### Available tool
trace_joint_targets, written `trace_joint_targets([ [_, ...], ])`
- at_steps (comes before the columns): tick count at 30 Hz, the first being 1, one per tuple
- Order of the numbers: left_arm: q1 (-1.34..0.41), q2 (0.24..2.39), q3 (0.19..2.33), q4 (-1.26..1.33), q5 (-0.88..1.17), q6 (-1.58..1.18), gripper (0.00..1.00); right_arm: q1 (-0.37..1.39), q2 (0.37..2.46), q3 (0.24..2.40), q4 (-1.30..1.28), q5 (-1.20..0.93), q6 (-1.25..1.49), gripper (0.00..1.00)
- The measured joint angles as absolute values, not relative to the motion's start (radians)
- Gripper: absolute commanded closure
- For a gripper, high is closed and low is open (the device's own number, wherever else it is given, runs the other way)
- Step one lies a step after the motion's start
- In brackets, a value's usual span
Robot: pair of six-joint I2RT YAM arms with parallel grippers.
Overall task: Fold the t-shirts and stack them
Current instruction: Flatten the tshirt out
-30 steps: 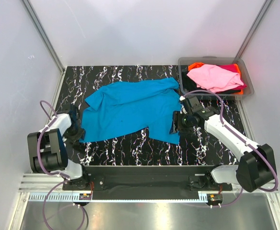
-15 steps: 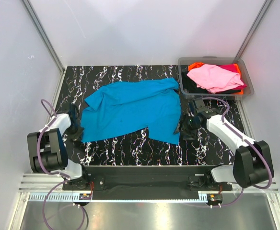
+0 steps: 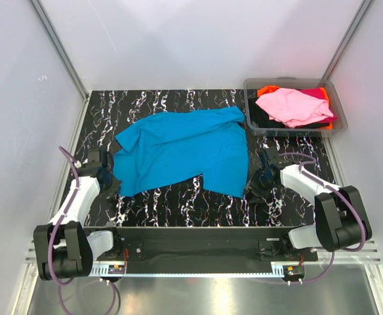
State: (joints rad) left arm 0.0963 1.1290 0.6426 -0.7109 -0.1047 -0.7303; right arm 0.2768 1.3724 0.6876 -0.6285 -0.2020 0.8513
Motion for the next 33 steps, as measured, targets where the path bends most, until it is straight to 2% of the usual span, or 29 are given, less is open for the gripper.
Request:
trace_joint_targets([
  [3, 0.096, 1.112, 0.64, -0.712, -0.094, -0.731, 1.0, 0.277, 1.391, 0.68, -0.61, -0.198, 0.871, 0.55],
  [6, 0.096, 1.094, 0.64, -0.712, -0.083, -0.733, 1.0, 0.277, 1.422, 0.68, -0.586, -0.191, 0.886, 0.62],
  [18, 0.096, 1.095, 0.647, -0.714, -0.07, -0.734, 1.0, 0.326, 1.498, 0.743, -0.579, -0.157, 0.958, 0.6],
  [22, 0.096, 1.095, 0.652, -0.714, -0.066, -0.734, 1.0, 0.328, 1.532, 0.773, -0.6, -0.156, 0.969, 0.63],
  [25, 0.096, 1.095, 0.652, -0.714, -0.063, -0.734, 1.0, 0.329, 1.545, 0.782, -0.605, -0.154, 0.978, 0.77],
  [27, 0.096, 1.095, 0.652, -0.714, -0.061, -0.733, 1.0, 0.329, 1.545, 0.782, -0.606, -0.145, 0.979, 0.97],
  [28, 0.096, 1.095, 0.653, -0.714, -0.058, -0.733, 1.0, 0.329, 1.546, 0.783, -0.606, -0.141, 0.98, 1.0],
  [33, 0.096, 1.087, 0.685, -0.728, -0.035, -0.69, 1.0, 0.332, 1.547, 0.812, -0.621, -0.096, 0.934, 1.0],
])
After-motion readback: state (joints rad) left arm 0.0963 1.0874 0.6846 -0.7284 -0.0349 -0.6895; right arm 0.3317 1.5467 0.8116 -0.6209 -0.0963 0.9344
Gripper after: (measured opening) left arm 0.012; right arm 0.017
